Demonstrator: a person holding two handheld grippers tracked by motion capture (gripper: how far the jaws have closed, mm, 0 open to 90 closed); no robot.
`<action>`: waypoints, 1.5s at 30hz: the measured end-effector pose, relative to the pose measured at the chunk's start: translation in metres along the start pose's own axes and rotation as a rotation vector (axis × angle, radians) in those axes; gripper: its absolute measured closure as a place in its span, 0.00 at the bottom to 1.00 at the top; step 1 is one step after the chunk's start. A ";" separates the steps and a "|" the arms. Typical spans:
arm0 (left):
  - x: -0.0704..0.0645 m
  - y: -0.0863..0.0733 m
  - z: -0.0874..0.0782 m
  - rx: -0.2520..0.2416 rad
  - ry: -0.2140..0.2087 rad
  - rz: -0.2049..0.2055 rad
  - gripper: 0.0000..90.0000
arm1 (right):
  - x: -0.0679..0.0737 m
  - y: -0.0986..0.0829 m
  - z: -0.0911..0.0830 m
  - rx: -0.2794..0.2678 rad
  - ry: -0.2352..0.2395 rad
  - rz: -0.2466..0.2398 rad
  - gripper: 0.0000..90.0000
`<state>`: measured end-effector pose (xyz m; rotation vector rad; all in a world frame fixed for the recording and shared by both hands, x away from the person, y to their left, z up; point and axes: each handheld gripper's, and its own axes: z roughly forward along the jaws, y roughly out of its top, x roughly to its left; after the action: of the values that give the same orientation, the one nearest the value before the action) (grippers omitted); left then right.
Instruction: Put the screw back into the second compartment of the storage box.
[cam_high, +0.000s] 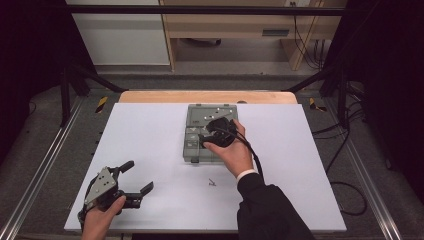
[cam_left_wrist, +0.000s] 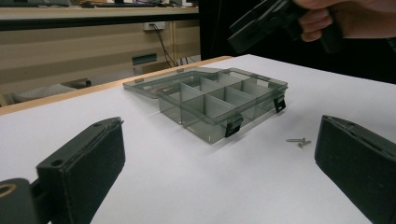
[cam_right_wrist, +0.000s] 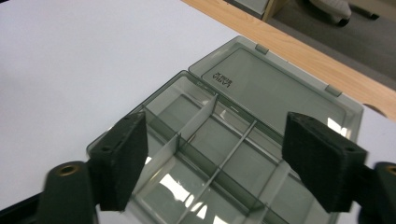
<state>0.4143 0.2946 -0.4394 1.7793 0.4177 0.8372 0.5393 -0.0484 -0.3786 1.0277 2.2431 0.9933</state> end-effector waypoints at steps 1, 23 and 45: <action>0.000 0.000 -0.001 -0.002 0.004 -0.004 0.02 | 0.001 -0.001 -0.005 0.001 0.000 -0.012 0.21; 0.000 0.000 -0.001 -0.001 0.009 0.000 0.01 | 0.009 -0.022 -0.051 0.011 0.089 -0.144 0.07; 0.000 0.001 0.000 0.004 0.006 0.005 0.01 | 0.025 -0.078 -0.059 0.161 0.161 -0.178 0.06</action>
<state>0.4136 0.2943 -0.4388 1.7825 0.4192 0.8455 0.4507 -0.0880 -0.4051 0.8196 2.5306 0.8568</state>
